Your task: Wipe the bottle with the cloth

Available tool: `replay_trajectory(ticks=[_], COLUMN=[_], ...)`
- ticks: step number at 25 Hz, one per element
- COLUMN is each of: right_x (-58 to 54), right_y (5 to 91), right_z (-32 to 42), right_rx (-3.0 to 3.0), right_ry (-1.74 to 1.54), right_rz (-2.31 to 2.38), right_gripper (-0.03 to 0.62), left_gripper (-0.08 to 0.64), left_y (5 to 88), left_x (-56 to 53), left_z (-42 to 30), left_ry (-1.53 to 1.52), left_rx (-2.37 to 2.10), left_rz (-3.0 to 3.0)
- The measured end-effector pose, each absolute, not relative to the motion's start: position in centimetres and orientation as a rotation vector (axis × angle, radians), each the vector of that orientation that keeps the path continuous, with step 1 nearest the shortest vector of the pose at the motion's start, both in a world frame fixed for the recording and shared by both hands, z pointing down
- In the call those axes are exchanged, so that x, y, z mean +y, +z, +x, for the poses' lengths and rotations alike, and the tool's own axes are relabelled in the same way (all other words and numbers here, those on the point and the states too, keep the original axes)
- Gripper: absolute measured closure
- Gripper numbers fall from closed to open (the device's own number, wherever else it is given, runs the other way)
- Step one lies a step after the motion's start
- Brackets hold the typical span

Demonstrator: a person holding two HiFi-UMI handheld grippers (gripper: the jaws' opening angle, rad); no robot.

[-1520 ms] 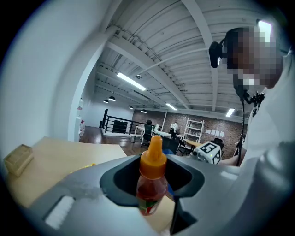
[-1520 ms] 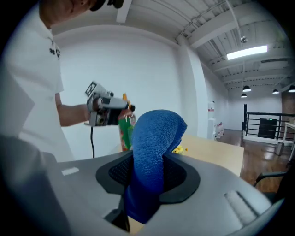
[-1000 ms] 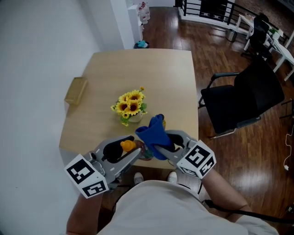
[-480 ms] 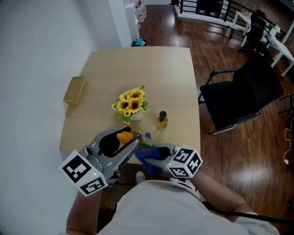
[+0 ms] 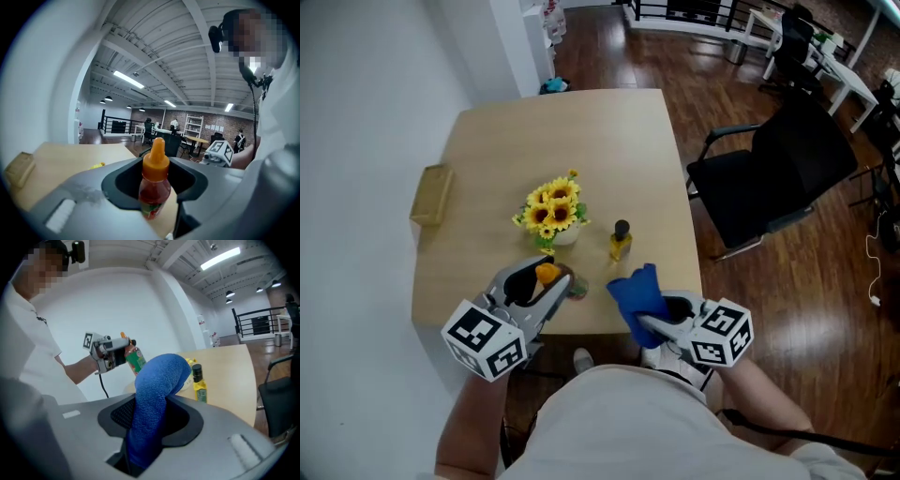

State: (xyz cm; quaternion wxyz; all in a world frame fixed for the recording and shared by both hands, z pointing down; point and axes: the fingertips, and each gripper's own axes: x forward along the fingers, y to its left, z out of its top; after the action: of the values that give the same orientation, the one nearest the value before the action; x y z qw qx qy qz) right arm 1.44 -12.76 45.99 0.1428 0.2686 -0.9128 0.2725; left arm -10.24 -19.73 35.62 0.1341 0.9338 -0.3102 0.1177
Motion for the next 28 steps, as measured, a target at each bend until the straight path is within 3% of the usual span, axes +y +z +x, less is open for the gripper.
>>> replay_trajectory(ticks=[13,25,28], right_x=[-8.4,-5.4,-5.0], right_y=[45.0,45.2,45.2], right_z=[6.7,4.9,4.5], right_rx=[-2.444,-2.329,-2.322], right_ry=[0.805,0.817,0.808], right_rz=[1.186,1.279,1.263], right_gripper=[0.442,0.442,0.442], left_gripper=[0.396,0.389,0.314], left_y=[55.4,58.2,57.8], left_x=[-27.2,-28.0,-28.0], left_z=[-12.0,-11.8,-12.1], left_ry=[0.551,0.557,0.584], left_rx=[-1.122,-1.097,-1.093], left_rz=[2.626,2.686,2.690])
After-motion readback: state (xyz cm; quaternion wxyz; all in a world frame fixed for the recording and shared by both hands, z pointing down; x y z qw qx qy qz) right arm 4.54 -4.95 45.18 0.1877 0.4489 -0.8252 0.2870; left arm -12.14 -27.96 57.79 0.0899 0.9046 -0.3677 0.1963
